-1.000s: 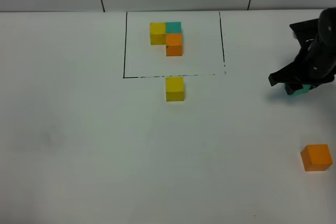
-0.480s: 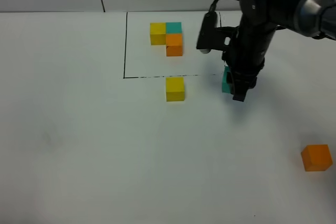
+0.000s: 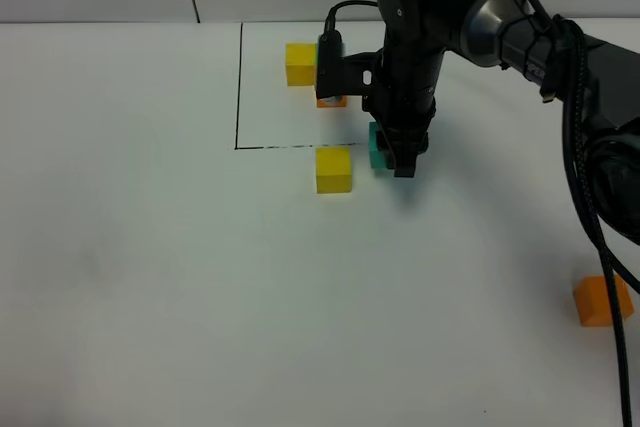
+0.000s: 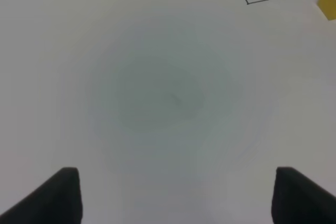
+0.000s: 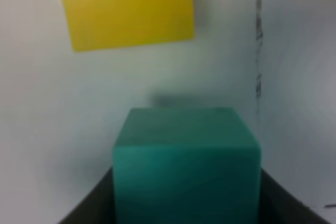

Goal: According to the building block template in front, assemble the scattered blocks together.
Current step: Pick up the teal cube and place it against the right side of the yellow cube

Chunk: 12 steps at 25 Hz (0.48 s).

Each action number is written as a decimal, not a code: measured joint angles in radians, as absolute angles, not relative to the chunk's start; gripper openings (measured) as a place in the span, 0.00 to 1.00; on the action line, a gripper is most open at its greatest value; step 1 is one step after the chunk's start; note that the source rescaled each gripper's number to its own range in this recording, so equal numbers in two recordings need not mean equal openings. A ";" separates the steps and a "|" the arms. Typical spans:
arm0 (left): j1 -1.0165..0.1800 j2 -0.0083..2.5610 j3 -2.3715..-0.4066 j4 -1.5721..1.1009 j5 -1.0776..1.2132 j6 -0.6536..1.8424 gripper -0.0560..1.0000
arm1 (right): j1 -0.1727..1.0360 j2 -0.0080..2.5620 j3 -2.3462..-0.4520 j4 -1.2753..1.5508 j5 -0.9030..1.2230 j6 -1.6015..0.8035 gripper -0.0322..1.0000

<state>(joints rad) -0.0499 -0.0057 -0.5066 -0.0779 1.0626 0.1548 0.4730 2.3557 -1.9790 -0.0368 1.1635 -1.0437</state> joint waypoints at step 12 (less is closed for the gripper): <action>-0.050 -0.006 -0.507 -0.078 1.062 0.155 0.69 | 0.473 2.397 -1.990 -0.013 1.190 -1.069 0.03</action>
